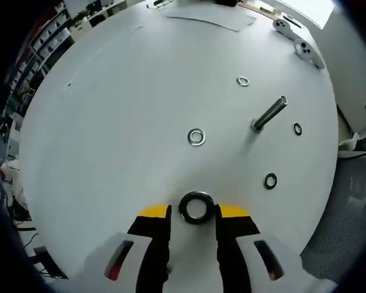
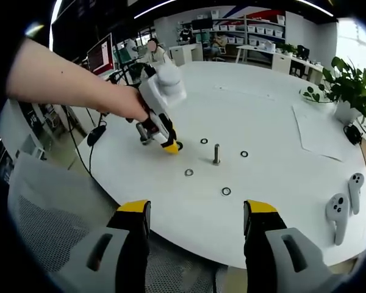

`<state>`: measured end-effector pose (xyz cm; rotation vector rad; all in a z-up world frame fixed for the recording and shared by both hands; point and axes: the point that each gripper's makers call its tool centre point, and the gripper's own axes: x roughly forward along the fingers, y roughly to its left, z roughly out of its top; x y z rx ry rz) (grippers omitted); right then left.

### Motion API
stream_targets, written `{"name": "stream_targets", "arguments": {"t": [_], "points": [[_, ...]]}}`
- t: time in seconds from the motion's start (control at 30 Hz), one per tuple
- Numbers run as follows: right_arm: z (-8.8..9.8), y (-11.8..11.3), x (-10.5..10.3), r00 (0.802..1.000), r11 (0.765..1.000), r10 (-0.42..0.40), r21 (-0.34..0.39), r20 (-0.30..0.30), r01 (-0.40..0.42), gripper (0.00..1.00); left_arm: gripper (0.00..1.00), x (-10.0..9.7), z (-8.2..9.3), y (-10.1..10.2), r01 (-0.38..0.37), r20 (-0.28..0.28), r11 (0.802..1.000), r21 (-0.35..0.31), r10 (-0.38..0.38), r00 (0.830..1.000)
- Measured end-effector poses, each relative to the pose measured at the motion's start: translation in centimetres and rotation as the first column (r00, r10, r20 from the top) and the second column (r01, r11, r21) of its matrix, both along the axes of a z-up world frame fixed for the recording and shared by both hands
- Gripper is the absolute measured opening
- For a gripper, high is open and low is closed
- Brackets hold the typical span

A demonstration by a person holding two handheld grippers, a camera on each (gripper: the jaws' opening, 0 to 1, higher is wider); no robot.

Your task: Place the washer onto the threaded stud by aligning its center hole with the stud, sliding it down to the base, and recovering from edge contact or off-axis alignment until the washer reaches the visible bottom stop.

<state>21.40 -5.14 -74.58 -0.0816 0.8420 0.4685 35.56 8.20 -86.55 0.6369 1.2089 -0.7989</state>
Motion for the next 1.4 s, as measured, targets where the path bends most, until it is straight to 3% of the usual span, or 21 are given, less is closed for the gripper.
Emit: {"name": "stream_targets", "arguments": {"t": [0.07,0.23,0.6,1.07,1.4], "points": [[0.0,0.0,0.0,1.000,1.000,-0.001,0.002,0.000,0.001,0.64,0.22,-0.3,0.0,-0.3,0.080,0.015,0.997,-0.005,-0.080,0.997],[-0.2,0.1,-0.2,1.000,1.000,0.007,-0.005,-0.007,-0.007,0.64,0.21,-0.2,-0.1,-0.3,0.055,-0.007,0.998,0.011,-0.055,0.998],[-0.2,0.2,-0.2,1.000,1.000,0.013,-0.007,-0.007,-0.013,0.64,0.21,-2.2,-0.1,1.3,0.130,-0.054,0.989,0.075,-0.126,0.990],[-0.1,0.3,-0.2,1.000,1.000,0.016,-0.005,-0.005,-0.016,0.64,0.25,-2.5,-0.1,1.6,0.126,-0.057,0.989,0.071,-0.122,0.991],[-0.2,0.0,-0.2,1.000,1.000,0.006,-0.006,-0.007,-0.006,0.64,0.19,-2.4,0.0,1.8,0.081,-0.028,0.996,0.033,-0.080,0.996]]}}
